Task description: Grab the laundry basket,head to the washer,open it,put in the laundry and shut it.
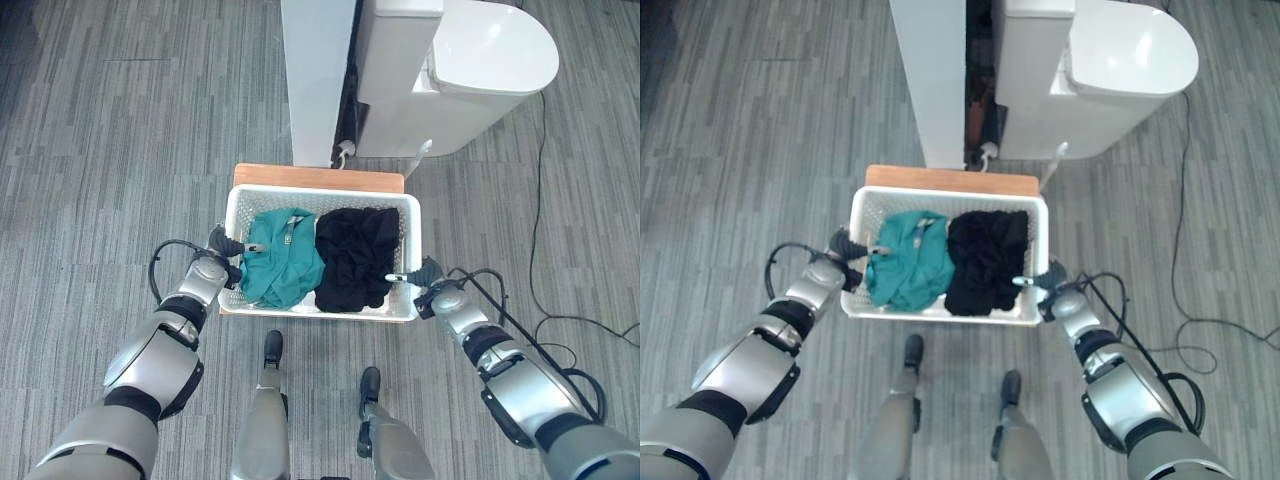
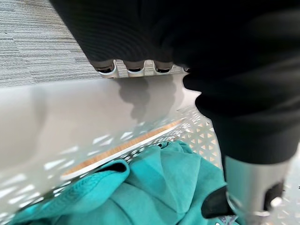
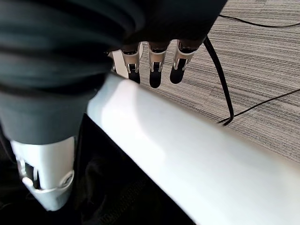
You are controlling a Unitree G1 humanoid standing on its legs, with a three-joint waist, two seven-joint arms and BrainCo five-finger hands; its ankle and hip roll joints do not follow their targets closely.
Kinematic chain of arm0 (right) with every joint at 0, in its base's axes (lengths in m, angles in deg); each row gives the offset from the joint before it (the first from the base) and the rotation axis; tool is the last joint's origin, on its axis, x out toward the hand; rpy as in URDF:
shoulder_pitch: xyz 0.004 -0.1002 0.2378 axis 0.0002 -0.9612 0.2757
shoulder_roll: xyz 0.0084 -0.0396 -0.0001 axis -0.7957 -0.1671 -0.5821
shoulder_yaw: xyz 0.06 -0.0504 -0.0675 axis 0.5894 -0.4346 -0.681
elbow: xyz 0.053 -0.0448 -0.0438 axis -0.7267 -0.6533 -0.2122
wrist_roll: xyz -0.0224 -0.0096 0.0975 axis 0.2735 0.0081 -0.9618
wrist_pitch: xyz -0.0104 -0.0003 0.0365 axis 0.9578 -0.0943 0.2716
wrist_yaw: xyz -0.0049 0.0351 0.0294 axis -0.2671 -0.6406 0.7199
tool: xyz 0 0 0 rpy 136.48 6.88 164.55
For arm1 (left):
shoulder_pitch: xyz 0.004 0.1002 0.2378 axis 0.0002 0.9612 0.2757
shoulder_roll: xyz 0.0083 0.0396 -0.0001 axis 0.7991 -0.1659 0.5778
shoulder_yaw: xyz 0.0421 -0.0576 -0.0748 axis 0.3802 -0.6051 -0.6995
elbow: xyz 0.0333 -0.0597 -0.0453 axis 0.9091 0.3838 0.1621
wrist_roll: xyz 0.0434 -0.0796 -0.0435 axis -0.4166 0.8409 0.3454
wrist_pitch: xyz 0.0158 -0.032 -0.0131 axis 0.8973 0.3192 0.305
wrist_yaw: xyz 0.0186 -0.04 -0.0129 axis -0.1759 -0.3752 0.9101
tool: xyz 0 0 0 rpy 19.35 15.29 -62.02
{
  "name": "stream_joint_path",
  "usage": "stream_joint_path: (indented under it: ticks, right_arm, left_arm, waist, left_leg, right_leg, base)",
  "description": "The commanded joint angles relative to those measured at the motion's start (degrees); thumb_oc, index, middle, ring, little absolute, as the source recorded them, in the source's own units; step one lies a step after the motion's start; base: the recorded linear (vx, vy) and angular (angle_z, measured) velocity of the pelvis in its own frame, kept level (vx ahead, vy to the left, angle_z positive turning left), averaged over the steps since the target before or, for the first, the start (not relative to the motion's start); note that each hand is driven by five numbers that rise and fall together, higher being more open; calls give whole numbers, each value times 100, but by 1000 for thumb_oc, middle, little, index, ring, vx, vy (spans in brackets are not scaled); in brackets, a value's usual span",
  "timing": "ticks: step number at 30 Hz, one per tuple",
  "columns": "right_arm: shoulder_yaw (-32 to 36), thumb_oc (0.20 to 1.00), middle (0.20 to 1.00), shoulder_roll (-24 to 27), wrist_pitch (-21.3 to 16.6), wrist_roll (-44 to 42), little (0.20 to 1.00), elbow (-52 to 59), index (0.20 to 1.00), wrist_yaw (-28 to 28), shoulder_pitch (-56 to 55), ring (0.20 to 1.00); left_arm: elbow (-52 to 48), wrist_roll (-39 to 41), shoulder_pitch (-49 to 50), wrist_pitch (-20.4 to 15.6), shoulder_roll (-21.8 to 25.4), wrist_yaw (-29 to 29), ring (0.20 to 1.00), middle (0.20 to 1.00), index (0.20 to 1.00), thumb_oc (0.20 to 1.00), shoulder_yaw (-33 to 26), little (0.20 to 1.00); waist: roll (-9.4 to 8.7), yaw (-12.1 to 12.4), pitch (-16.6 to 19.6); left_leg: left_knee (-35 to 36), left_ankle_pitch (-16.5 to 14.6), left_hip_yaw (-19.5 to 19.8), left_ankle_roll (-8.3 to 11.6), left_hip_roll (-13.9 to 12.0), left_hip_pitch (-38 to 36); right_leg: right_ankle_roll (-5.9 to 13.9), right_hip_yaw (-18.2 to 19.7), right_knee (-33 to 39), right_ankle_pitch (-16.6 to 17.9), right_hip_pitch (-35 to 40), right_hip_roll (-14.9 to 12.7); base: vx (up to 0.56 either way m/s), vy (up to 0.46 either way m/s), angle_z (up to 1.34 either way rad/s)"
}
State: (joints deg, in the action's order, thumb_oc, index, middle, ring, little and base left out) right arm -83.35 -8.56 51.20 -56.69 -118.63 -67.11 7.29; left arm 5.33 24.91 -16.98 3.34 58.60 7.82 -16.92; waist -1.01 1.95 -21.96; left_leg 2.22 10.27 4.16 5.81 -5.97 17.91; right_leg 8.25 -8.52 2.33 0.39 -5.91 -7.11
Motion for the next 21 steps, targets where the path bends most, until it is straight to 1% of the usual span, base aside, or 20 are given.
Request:
stream_joint_path:
  ticks: [1, 12, 16, 21]
  right_arm:
    - [-44, 1000, 1000, 189, -40, -29, 1000, 23, 1000, 81, 24, 1000]
    - [-50, 1000, 1000, 144, -61, 6, 1000, -136, 1000, -34, -31, 1000]
    - [-66, 1000, 1000, 126, -64, 28, 1000, -231, 1000, -88, 10, 1000]
    - [-90, 1000, 1000, 121, -69, 61, 1000, -237, 1000, -109, 29, 1000]
  left_arm:
    - [357, 78, -561, -142, -26, 37, 1000, 1000, 1000, 1000, -120, 1000]
    - [761, -9, -624, -118, -105, -30, 1000, 1000, 1000, 1000, -148, 1000]
    - [856, -104, -730, -98, -51, -45, 1000, 1000, 1000, 1000, -120, 1000]
    - [844, -166, -761, -106, -5, -75, 1000, 1000, 1000, 1000, -97, 1000]
  waist:
    - [-156, 20, -96]
    - [-295, 49, 35]
    - [-400, 77, 97]
    - [-445, 83, 99]
  left_leg:
    - [-501, -516, 111, -261, 25, 144]
    - [-546, -580, 160, -267, 2, 160]
    - [-583, -616, 175, -263, -11, 140]
    - [-600, -630, 184, -260, -23, 144]
  right_leg:
    - [-26, 44, -362, 412, -795, -340]
    - [-30, -1, -333, 380, -746, -307]
    - [-35, -13, -330, 358, -693, -278]
    - [-37, -26, -340, 351, -682, -270]
  base:
    - [0, 0, 0]
    - [6, -2, 0]
    - [8, -5, 0]
    - [0, 0, 0]
